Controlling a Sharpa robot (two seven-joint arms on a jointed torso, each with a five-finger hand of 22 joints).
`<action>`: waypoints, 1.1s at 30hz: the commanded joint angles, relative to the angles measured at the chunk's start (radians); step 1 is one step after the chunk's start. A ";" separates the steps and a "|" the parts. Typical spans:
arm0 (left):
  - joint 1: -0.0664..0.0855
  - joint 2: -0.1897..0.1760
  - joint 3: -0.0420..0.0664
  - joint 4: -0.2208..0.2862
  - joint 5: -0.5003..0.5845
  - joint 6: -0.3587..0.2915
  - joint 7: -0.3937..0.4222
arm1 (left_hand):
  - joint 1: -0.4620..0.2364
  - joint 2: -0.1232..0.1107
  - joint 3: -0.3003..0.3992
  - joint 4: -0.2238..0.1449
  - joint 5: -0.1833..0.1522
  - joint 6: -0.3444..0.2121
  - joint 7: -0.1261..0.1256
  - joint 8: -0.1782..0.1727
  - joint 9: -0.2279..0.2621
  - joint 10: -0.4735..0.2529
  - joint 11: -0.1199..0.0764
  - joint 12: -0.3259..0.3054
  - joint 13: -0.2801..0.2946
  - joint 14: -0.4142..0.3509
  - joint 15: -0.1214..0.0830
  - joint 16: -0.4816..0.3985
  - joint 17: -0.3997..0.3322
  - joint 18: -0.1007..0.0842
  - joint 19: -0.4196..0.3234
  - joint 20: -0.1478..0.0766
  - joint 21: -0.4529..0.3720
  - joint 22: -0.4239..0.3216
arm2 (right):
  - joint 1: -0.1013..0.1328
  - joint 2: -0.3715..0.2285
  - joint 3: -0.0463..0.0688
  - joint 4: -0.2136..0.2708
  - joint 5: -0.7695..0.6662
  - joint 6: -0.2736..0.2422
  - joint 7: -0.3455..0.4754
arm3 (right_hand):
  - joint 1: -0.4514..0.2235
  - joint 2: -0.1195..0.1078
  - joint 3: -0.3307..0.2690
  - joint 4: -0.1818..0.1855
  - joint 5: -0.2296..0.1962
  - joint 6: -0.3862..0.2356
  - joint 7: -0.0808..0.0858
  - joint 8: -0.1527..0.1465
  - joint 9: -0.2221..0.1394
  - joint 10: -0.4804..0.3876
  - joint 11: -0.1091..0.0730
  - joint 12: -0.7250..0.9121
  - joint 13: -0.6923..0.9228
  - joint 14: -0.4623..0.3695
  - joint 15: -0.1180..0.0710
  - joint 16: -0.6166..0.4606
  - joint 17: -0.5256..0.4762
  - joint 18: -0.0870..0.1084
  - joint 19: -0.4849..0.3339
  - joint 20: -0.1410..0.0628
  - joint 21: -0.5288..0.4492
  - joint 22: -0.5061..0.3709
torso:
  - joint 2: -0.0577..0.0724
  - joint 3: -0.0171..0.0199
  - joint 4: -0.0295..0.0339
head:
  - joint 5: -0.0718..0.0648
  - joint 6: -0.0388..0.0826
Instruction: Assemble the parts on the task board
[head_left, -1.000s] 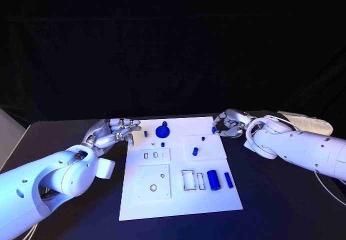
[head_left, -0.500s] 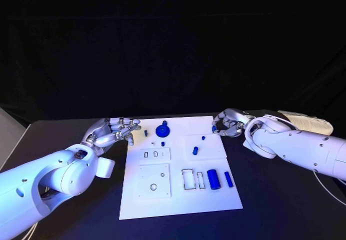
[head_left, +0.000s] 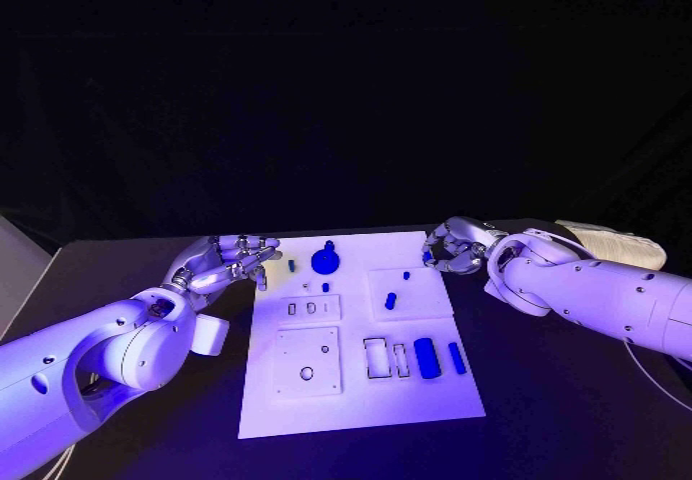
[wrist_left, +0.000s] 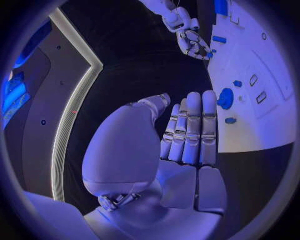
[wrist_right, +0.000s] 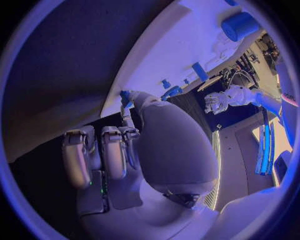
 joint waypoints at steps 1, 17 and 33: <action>0.000 0.001 0.001 0.002 -0.002 0.015 0.003 | -0.013 0.000 0.002 -0.001 -0.004 -0.006 -0.003 -0.004 0.001 -0.006 -0.001 0.000 0.001 -0.008 0.002 0.006 -0.001 0.015 -0.007 -0.002 0.006 0.001 | -0.001 0.001 0.000 0.000 -0.007 0.017 -0.003 | -0.002 0.014 0.008 0.000 0.004 0.007 0.000 0.004 0.003 0.105 -0.010 0.006 0.263 0.106 -0.007 0.004 0.263 -0.014 0.105 -0.006 0.002 0.263 | 0.000 0.0003 0.0000 | -0.001 0.000; 0.000 0.003 0.001 -0.001 -0.002 0.015 0.003 | -0.013 0.000 0.002 -0.001 -0.004 -0.006 -0.003 -0.004 0.001 -0.006 -0.001 0.000 0.001 -0.008 0.002 0.006 -0.001 0.015 -0.007 -0.002 0.006 0.001 | 0.000 -0.007 0.001 0.051 -0.031 -0.152 -0.056 | -0.010 0.026 0.026 -0.006 0.010 0.030 -0.008 0.019 0.011 0.105 -0.018 0.006 0.263 0.106 -0.009 0.004 0.263 -0.014 0.105 -0.010 0.002 0.263 | -0.003 0.0001 -0.0005 | 0.001 0.002; 0.000 0.014 0.000 -0.015 -0.003 0.016 -0.001 | -0.015 0.005 0.007 -0.005 -0.005 0.006 -0.013 0.004 0.007 -0.004 -0.006 0.002 0.002 -0.010 0.000 0.007 -0.003 0.016 -0.012 -0.002 0.011 0.003 | 0.041 -0.014 0.010 0.285 -0.094 -0.265 -0.218 | -0.026 0.022 0.030 -0.011 -0.018 0.042 -0.011 0.030 0.019 0.105 -0.022 0.006 0.263 0.106 -0.005 0.004 0.263 -0.014 0.105 -0.007 0.002 0.263 | -0.020 -0.0073 -0.0034 | 0.010 -0.002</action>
